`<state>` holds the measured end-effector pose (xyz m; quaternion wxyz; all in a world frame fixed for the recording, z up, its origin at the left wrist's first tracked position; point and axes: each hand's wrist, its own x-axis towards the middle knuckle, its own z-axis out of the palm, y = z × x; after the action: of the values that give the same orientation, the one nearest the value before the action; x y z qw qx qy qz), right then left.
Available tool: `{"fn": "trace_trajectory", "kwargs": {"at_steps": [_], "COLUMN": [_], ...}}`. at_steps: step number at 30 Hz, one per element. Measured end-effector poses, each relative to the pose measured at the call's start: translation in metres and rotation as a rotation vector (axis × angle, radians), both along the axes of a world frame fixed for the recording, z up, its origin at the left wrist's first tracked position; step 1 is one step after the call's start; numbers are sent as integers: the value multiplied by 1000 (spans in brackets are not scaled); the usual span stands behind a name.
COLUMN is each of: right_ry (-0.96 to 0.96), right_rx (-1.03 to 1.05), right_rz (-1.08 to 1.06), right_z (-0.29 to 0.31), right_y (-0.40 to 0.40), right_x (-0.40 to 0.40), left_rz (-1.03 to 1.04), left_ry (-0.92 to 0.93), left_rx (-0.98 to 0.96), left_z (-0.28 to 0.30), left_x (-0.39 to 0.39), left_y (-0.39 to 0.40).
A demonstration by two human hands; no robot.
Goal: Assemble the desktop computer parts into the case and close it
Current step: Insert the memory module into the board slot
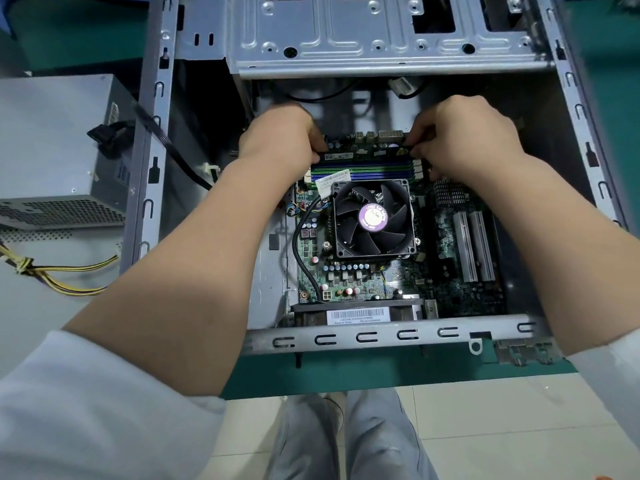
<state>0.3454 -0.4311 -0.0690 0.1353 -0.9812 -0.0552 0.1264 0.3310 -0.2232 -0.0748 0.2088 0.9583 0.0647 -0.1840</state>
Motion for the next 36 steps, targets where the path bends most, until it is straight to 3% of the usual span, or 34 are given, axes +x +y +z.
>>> {"fn": "trace_trajectory", "kwargs": {"at_steps": [7, 11, 25, 29, 36], "right_ry": [17, -5, -63, -78, -65], "right_rx": [6, -10, -57, -61, -58], "right_rz": [-6, 9, 58, 76, 78], "right_z": [0, 0, -6, -7, -8], "right_y": [-1, 0, -2, -1, -2], "right_x": [2, 1, 2, 1, 1], "left_rz": [92, 67, 31, 27, 33], "left_ry": [101, 37, 75, -15, 61], "left_rx": [-68, -55, -63, -70, -48], "left_z": [7, 6, 2, -3, -2], "left_x": [5, 3, 4, -2, 6], "left_y": [0, 1, 0, 1, 1]}}
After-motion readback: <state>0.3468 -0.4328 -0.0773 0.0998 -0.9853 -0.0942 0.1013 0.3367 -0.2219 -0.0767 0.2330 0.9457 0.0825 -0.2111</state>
